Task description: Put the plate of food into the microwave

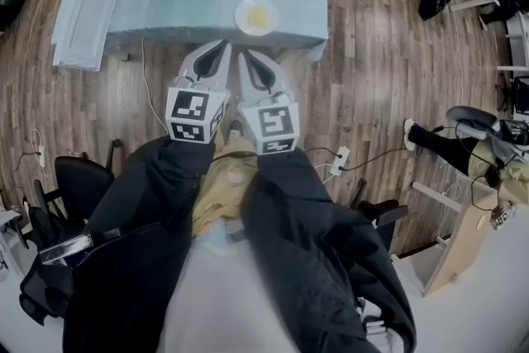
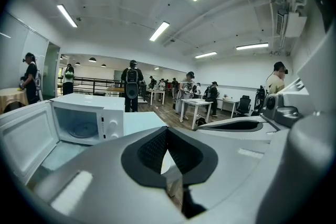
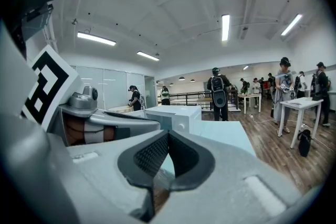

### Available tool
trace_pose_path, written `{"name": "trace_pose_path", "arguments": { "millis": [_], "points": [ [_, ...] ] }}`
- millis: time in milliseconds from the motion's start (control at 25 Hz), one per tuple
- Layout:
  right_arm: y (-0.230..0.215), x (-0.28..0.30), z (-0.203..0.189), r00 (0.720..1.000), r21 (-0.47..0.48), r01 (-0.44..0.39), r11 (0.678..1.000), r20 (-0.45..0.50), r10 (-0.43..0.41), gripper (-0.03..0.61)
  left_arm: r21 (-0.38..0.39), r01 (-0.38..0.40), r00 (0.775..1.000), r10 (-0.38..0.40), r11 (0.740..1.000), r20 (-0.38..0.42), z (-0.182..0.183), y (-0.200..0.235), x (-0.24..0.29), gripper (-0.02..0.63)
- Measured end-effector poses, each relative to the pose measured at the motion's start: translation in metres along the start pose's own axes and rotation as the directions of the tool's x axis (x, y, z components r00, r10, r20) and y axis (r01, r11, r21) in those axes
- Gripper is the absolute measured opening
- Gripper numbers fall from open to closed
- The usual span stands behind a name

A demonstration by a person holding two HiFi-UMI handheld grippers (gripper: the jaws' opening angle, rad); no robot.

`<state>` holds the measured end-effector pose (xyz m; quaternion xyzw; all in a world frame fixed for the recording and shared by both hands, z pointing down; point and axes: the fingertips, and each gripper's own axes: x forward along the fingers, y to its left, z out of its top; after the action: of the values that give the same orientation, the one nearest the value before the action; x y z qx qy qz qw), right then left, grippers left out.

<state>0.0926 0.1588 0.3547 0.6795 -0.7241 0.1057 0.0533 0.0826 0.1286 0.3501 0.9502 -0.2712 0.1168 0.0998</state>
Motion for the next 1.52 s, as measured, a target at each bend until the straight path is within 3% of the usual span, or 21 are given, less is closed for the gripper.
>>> {"name": "trace_pose_path", "arguments": {
  "millis": [440, 920, 1200, 1360, 1520],
  "points": [
    [-0.028, 0.07, 0.018, 0.998, 0.008, 0.059, 0.998, -0.017, -0.059, -0.002, -0.005, 0.04, 0.999, -0.04, 0.999, -0.005, 0.025, 0.054, 0.051, -0.003],
    [-0.021, 0.157, 0.002, 0.99, -0.013, 0.043, 0.999, -0.134, -0.044, -0.003, -0.112, 0.081, 0.991, -0.092, 0.99, -0.101, 0.001, 0.124, 0.101, -0.003],
    [-0.025, 0.187, -0.025, 0.973, -0.016, 0.07, 0.997, -0.22, -0.072, -0.002, -0.148, 0.133, 0.978, -0.154, 0.98, -0.141, -0.017, 0.147, 0.121, -0.003],
    [-0.029, 0.188, -0.055, 0.959, 0.058, 0.087, 0.995, -0.275, -0.068, -0.002, -0.156, 0.137, 0.964, -0.168, 0.978, -0.204, -0.038, 0.15, 0.133, -0.003],
    [-0.04, 0.182, -0.103, 0.928, 0.159, 0.107, 0.982, -0.37, -0.041, -0.002, -0.162, 0.112, 0.944, -0.155, 0.981, -0.29, -0.073, 0.152, 0.139, -0.003]
  ]
}}
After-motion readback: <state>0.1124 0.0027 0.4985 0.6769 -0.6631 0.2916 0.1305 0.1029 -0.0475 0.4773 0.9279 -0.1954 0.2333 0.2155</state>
